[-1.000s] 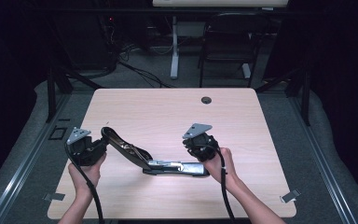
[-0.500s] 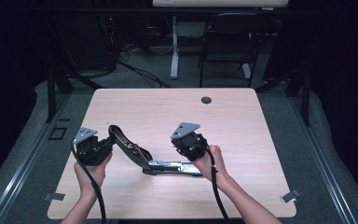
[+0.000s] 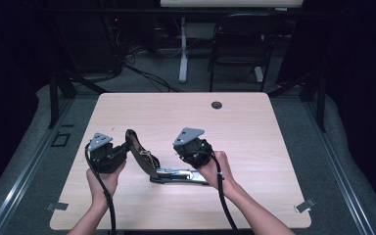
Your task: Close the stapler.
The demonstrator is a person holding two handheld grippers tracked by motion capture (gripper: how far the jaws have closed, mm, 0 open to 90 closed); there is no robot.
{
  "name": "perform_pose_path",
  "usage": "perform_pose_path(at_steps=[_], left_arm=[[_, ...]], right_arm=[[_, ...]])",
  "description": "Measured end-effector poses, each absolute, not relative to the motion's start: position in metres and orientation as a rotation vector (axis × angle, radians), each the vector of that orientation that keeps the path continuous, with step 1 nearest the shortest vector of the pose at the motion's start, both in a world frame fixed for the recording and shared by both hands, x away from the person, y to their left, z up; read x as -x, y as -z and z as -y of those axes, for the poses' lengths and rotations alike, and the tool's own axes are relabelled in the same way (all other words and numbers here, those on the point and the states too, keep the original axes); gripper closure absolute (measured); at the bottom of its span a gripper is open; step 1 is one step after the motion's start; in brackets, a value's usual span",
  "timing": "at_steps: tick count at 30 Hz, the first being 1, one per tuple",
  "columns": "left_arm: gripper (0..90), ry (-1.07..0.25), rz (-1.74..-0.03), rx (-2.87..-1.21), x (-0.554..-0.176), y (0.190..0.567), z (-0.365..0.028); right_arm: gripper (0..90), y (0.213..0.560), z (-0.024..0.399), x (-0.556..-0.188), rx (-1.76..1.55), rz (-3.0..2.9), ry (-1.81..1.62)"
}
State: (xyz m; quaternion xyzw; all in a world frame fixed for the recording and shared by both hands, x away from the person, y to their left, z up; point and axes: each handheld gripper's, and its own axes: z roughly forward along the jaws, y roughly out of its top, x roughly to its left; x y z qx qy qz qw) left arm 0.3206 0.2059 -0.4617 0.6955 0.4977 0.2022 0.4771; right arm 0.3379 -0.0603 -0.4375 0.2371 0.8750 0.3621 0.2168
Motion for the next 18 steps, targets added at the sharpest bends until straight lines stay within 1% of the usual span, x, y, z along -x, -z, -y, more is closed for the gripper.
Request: perform_pose_path(at_steps=[10,18], left_arm=[[90.0,-0.493,-1.165,-1.748,-0.323,0.465,-0.19],[89.6,-0.458,-1.138,-1.814,-0.324,0.473,-0.18]], right_arm=[[90.0,0.426,0.046,-0.333,-0.613,-2.415,-1.046],[90.0,0.423,0.037,-0.331,-0.603,-2.397,-1.081]])
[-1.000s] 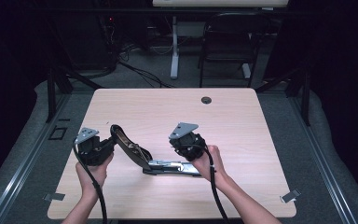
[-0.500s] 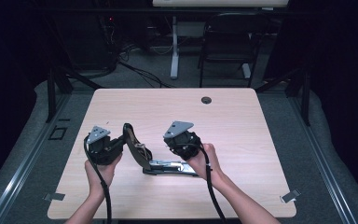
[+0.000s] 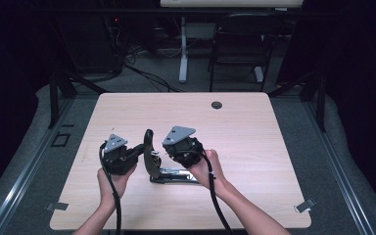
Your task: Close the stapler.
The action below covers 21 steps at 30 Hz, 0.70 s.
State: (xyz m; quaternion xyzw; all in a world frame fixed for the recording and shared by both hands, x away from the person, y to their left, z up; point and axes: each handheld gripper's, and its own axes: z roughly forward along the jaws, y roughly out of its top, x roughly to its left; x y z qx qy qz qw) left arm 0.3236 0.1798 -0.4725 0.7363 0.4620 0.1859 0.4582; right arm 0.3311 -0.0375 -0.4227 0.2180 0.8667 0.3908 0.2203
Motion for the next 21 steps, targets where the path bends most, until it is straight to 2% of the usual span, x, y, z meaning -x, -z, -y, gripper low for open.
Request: perform_pose_path(at_steps=[8,21], left_arm=[[89.6,-0.44,-1.093,-1.899,-0.325,0.483,-0.161],[88.6,-0.383,-1.077,-1.943,-0.326,0.488,-0.157]], right_arm=[[90.0,0.423,0.044,-0.328,-0.652,-2.376,-1.117],[90.0,0.431,0.068,-0.324,-0.693,-2.365,-1.089]])
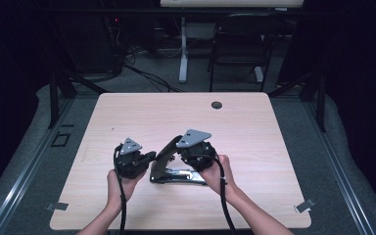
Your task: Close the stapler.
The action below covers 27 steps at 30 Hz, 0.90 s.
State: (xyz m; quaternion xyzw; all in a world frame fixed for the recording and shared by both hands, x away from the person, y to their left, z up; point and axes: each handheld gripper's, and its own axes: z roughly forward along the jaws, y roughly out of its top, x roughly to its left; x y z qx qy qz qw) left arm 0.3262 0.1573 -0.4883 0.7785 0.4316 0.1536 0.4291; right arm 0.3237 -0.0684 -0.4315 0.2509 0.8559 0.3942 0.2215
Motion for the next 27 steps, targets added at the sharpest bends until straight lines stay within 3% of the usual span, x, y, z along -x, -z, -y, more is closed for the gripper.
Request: perform_pose_path(at_steps=[27], left_arm=[[74.7,-0.371,-1.125,-1.989,-0.33,0.493,-0.173]], right_arm=[[90.0,0.466,0.109,-0.321,-0.783,-2.37,-1.019]])
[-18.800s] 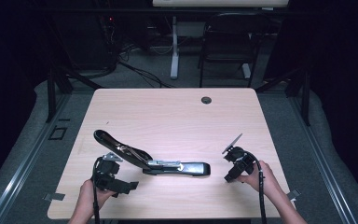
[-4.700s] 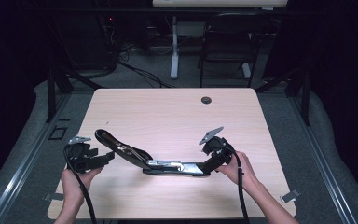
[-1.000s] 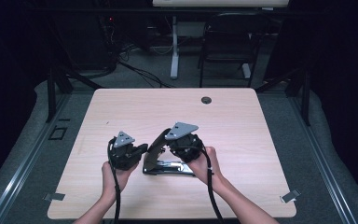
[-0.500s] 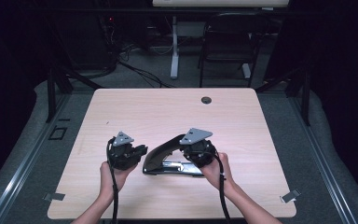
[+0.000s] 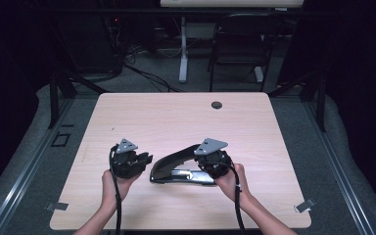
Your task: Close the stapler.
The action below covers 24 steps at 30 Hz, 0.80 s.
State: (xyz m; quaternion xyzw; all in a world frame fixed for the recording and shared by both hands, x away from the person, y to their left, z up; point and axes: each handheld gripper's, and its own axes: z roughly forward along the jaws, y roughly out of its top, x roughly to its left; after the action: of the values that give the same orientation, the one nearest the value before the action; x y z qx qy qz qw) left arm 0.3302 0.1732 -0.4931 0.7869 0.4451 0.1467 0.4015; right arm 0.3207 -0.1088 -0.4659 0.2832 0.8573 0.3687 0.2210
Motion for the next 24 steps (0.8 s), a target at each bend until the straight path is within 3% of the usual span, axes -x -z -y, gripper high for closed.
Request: perform_pose_path(at_steps=[6,11,15,24], left_arm=[[68.1,-0.367,-1.151,-1.985,-0.332,0.494,-0.182],[48.9,-0.348,-1.194,-1.975,-0.334,0.496,-0.19],[40.9,-0.346,-1.21,-1.973,-0.335,0.497,-0.193],[30.6,-0.323,-1.23,-1.995,-0.338,0.501,-0.198]], right_arm=[[90.0,0.469,0.111,-0.32,-0.788,-2.374,-0.999],[90.0,0.47,0.112,-0.319,-0.79,-2.372,-0.99],[90.0,0.473,0.114,-0.319,-0.798,-2.376,-0.984],[90.0,0.477,0.117,-0.319,-0.81,-2.38,-0.957]])
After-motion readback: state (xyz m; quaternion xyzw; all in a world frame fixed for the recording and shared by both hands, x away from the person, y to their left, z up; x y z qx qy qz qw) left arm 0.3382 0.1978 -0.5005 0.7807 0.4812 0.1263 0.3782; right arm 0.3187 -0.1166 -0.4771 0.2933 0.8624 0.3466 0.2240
